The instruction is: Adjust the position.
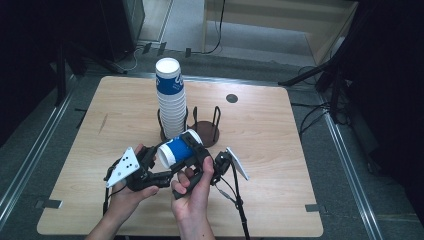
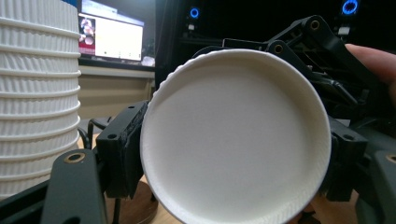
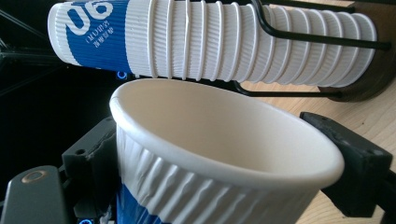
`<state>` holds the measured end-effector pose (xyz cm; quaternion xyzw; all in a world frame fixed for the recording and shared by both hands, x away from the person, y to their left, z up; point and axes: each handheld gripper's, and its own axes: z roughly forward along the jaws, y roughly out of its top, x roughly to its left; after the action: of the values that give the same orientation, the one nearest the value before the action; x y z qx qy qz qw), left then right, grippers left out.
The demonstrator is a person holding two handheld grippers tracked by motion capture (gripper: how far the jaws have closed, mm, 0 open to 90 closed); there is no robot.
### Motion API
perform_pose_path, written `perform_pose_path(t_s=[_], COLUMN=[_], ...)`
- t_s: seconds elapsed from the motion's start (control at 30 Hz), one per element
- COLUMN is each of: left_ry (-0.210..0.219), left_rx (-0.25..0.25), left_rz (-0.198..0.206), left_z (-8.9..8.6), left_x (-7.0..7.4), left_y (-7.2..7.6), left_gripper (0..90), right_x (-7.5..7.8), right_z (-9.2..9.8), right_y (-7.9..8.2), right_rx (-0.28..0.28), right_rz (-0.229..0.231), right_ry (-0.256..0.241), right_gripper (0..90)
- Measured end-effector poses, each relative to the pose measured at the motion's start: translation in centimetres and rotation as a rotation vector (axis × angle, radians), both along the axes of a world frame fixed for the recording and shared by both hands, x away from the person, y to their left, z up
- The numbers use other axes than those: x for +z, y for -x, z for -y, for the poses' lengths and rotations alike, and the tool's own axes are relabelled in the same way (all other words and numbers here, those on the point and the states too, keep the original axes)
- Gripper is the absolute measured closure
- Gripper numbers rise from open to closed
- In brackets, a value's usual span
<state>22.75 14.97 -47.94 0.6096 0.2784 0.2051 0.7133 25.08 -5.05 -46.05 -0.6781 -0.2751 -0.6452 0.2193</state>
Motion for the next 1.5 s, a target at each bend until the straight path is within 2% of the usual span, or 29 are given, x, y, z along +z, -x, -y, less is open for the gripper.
perform_pose_path(t_s=[0.03, 0.1, 0.17, 0.23, 0.27, 0.3, 0.4, 0.43, 0.47, 0.53, 0.6, 0.93, 1.1, 1.2, 1.23, 1.37, 1.4, 1.5], left_ry=[0.000, -0.027, -0.022, -0.013, -0.011, -0.011, -0.057, -0.057, -0.084, -0.095, -0.089, -0.091, -0.088, -0.086, -0.086, -0.086, -0.081, -0.083], left_rx=[0.000, -0.009, -0.012, -0.023, 0.014, 0.014, 0.107, 0.107, 0.113, 0.118, 0.109, 0.094, 0.100, 0.104, 0.104, 0.098, 0.097, 0.096], left_rz=[0.000, -0.002, 0.002, -0.023, -0.017, -0.017, -0.114, -0.114, -0.127, -0.129, -0.144, -0.152, -0.157, -0.159, -0.160, -0.160, -0.160, -0.166], left_z=[0.0, -0.2, -0.3, -0.4, -0.4, -0.4, -0.4, -0.4, -0.4, -0.4, -0.5, -0.7, -1.1, -1.3, -1.4, -1.5, -1.6, -1.8], left_x=[0.0, 0.2, 0.2, 0.2, 0.0, 0.0, 0.4, 0.4, 0.5, 0.5, 0.5, 0.6, 0.7, 0.7, 0.7, 0.7, 0.8, 0.8], left_y=[0.0, -0.1, -0.1, -0.2, -0.1, -0.1, 0.3, 0.3, 0.4, 0.5, 0.5, 0.4, 0.4, 0.3, 0.3, 0.3, 0.4, 0.3], left_gripper=[24.9, 24.7, 24.6, 24.0, 17.9, 13.8, 0.0, 0.0, 0.0, 0.0, 0.0, 0.0, 0.0, 0.0, 0.0, 0.0, 0.0, 0.0], right_x=[0.0, -0.1, -0.1, -0.1, -0.1, -0.1, -0.1, -0.1, -0.2, -0.3, -0.4, -0.3, -0.3, -0.2, -0.1, 0.1, 0.1, 0.2], right_z=[0.0, -0.1, -0.1, -0.1, -0.2, -0.2, -0.1, -0.1, -0.1, -0.1, -0.1, 0.5, 1.0, 1.1, 1.3, 1.4, 1.5, 1.6], right_y=[0.0, 0.0, 0.0, 0.0, 0.0, 0.0, 0.0, 0.0, -0.1, -0.1, -0.1, -0.4, -0.5, -0.4, -0.4, -0.4, -0.5, -0.5], right_rx=[0.000, 0.007, 0.007, 0.007, 0.008, 0.006, 0.005, 0.005, 0.005, 0.004, 0.002, -0.031, -0.079, -0.091, -0.111, -0.132, -0.150, -0.165], right_rz=[0.000, -0.001, 0.001, 0.007, 0.007, 0.009, 0.008, 0.008, 0.007, 0.009, 0.013, 0.035, 0.073, 0.087, 0.108, 0.129, 0.147, 0.163], right_ry=[0.000, -0.002, -0.003, -0.001, -0.005, -0.003, 0.006, 0.006, 0.014, 0.021, 0.028, 0.053, 0.119, 0.136, 0.171, 0.207, 0.242, 0.268], right_gripper=[12.5, 12.8, 12.8, 13.1, 13.1, 13.1, 13.2, 13.2, 13.2, 13.2, 13.2, 13.4, 13.6, 13.7, 13.7, 13.8, 13.8, 13.8])
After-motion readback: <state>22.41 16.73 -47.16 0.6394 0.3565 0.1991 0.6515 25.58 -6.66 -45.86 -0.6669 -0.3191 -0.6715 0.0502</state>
